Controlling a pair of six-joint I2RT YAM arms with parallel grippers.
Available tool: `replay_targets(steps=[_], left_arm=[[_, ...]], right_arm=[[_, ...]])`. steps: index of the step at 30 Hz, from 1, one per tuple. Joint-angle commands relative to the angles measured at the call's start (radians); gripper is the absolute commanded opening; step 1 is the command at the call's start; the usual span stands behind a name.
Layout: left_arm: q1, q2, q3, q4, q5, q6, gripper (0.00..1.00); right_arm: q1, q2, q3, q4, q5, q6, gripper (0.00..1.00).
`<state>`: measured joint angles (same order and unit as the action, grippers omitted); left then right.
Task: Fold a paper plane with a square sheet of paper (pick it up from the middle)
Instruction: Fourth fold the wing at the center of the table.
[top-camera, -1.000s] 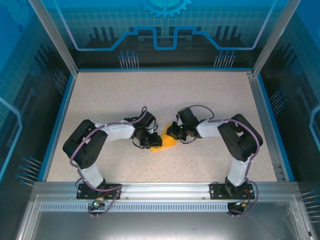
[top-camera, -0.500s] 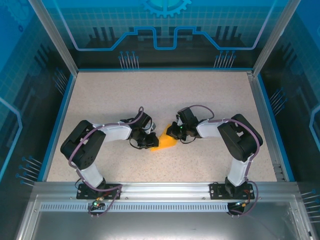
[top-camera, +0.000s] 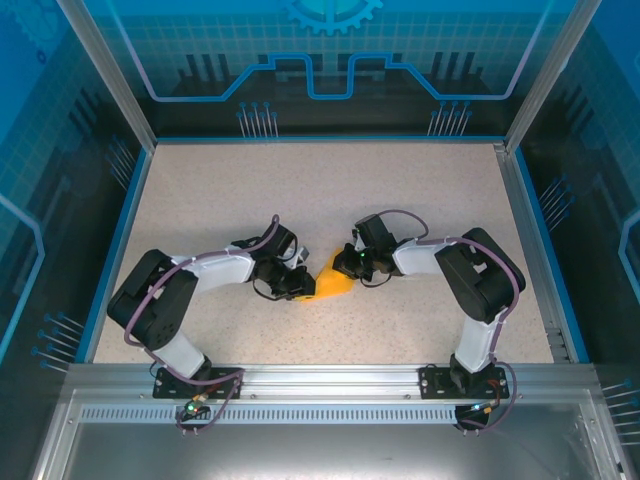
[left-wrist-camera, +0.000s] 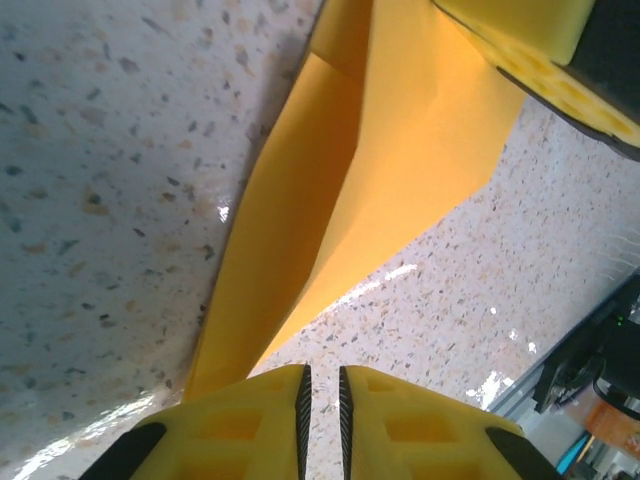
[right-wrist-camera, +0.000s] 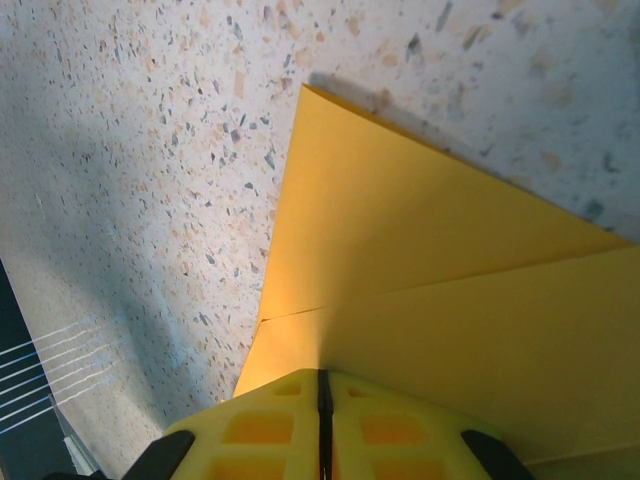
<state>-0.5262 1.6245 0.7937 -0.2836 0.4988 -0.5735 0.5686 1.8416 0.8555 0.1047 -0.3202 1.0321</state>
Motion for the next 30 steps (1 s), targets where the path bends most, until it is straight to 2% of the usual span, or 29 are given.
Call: replay_targets(steps=[1,14,30], left_arm=[[-0.004,-0.001,-0.011,-0.027,0.045,0.011,0.19],[0.002,0.054,-0.006,-0.054,-0.090,0.008,0.18],[0.022,0.058,-0.023,-0.059,-0.106,0.020,0.17]], right_arm=[[-0.005,0.097,-0.046,-0.187,0.106,-0.007,0.09],[-0.006,0.098,-0.048,-0.188,0.107,-0.006,0.09],[-0.007,0.101,-0.051,-0.189,0.107,-0.007,0.09]])
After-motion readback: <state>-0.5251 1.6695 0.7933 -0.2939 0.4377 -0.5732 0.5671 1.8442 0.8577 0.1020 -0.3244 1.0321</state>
